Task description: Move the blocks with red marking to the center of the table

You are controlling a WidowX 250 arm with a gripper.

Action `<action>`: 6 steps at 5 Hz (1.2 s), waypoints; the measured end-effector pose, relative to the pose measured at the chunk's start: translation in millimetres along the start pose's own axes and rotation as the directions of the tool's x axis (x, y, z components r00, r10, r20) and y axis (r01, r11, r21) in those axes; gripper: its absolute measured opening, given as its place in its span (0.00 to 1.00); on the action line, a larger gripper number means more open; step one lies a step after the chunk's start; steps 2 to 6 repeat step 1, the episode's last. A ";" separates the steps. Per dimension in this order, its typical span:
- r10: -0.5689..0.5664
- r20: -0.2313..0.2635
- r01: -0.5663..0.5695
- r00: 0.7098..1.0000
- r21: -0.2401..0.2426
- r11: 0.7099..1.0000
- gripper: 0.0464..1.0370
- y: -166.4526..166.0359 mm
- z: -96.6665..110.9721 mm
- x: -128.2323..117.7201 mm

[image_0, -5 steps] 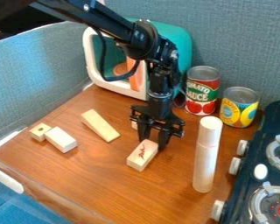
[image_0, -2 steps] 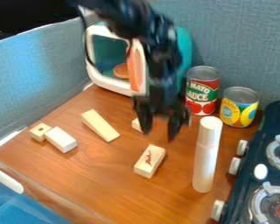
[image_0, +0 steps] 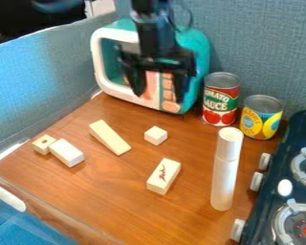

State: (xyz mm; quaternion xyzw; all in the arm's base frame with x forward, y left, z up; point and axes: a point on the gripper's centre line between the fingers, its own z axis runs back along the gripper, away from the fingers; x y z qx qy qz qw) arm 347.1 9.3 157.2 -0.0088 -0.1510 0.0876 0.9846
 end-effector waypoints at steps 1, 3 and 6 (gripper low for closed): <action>-0.017 -0.020 0.018 1.000 0.052 0.998 0.96 6.4 19.7 -11.3; -0.017 -0.020 0.018 1.000 0.052 0.998 0.96 6.4 19.7 -11.3; -0.017 -0.020 0.018 1.000 0.052 0.998 0.96 6.4 19.7 -11.3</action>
